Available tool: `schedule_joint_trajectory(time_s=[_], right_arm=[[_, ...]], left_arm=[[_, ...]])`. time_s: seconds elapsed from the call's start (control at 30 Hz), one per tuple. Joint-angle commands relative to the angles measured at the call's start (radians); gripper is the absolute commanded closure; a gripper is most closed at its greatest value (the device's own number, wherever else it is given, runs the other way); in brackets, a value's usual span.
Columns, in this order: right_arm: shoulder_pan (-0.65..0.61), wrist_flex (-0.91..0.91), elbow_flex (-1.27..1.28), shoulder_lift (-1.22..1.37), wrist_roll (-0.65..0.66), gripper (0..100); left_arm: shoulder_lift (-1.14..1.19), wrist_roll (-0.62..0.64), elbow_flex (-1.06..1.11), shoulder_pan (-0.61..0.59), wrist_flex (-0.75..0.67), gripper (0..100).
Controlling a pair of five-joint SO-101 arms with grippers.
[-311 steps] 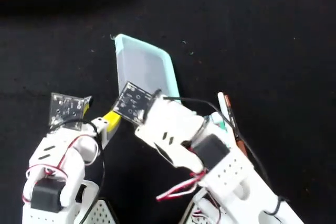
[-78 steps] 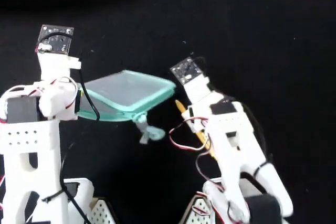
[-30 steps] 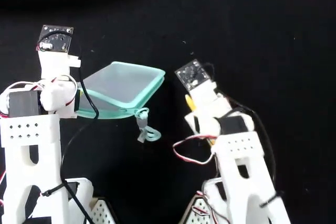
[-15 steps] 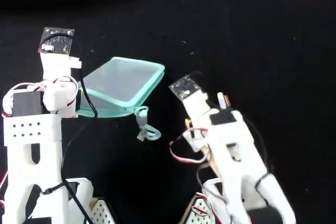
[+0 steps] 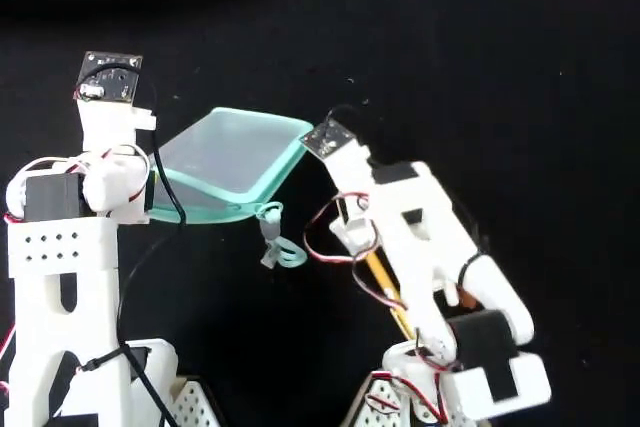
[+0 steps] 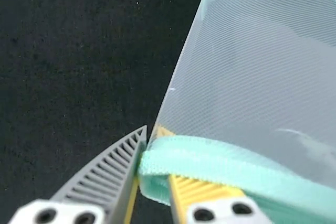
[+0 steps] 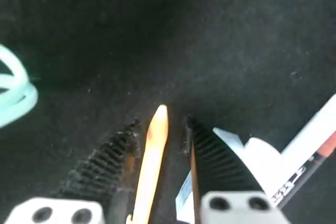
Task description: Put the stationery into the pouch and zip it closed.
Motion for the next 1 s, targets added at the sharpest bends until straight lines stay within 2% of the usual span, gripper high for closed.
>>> schedule_joint_trajectory(time_s=[0.0,0.17,0.27,0.43,0.57,0.73,0.97], right_arm=[[-0.011,-0.005,-0.079,0.067,-0.008,87.7],[-0.012,-0.043,-0.104,0.176,0.0,89.3],[-0.008,-0.041,-0.11,0.194,-0.003,99.2],[0.0,-0.034,-0.097,0.104,0.0,98.6],[0.005,0.038,-0.077,-0.108,0.0,98.6],[0.003,0.164,-0.084,-0.496,0.0,98.6],[-0.04,0.184,-0.085,-1.056,-0.009,98.6]], left_arm=[[-0.006,0.0,-0.002,-0.016,-0.015,97],[-0.006,0.0,-0.002,-0.016,-0.015,97],[-0.006,0.0,-0.002,-0.016,-0.015,97],[-0.006,0.0,-0.002,-0.016,-0.015,97],[-0.006,0.0,-0.002,-0.016,-0.015,97],[-0.006,0.0,-0.002,-0.015,-0.014,97],[-0.006,0.0,-0.002,-0.01,-0.014,97]])
